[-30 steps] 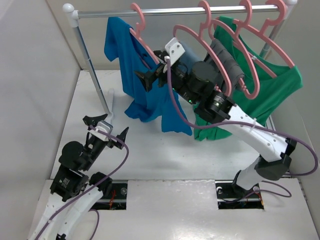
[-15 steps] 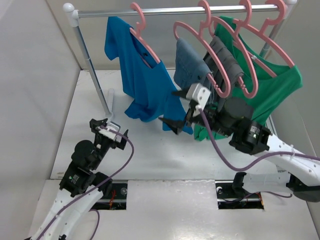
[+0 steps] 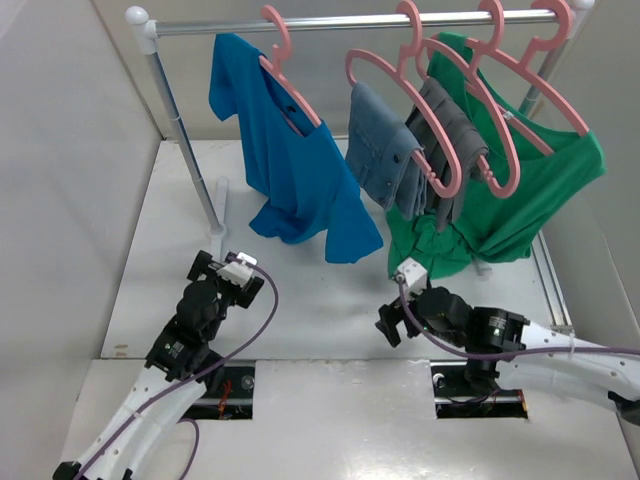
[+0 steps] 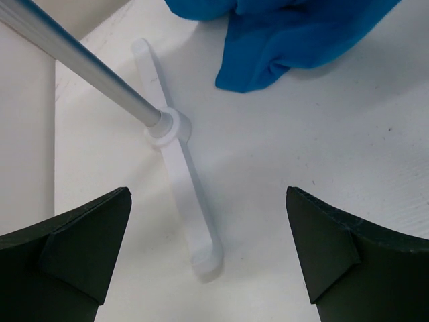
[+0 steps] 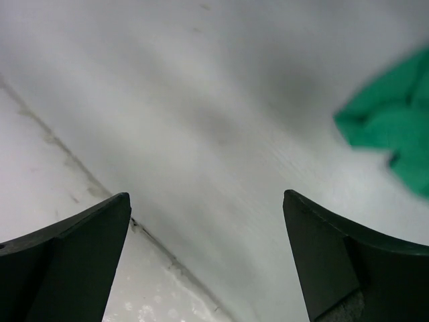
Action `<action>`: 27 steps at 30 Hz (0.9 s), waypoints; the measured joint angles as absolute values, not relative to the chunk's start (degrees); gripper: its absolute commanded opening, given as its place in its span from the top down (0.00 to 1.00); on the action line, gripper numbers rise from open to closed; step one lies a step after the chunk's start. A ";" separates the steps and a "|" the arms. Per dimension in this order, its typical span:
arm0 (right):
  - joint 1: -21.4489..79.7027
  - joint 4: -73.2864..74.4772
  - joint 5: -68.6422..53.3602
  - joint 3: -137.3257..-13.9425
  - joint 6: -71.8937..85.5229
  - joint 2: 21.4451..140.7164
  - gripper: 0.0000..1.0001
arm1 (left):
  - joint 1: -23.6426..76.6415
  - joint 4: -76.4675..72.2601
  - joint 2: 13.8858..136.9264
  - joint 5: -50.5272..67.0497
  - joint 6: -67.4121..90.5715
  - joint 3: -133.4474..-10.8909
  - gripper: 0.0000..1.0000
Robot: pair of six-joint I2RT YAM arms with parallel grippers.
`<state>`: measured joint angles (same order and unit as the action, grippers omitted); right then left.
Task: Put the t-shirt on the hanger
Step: Hang the hanger with tshirt onto the clothesline
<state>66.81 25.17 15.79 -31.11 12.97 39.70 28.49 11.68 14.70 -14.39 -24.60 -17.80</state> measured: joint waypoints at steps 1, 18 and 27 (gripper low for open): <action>66.78 26.94 17.87 -29.76 16.51 38.09 0.00 | 28.47 11.60 14.59 -14.39 -24.60 -17.17 0.00; 66.04 46.70 35.18 -26.92 48.66 31.22 0.00 | 28.49 11.84 14.50 -12.97 -25.04 -15.31 0.00; 66.04 47.77 36.34 -28.23 50.54 36.10 0.00 | 27.66 11.88 14.11 -12.58 -25.26 -14.90 0.00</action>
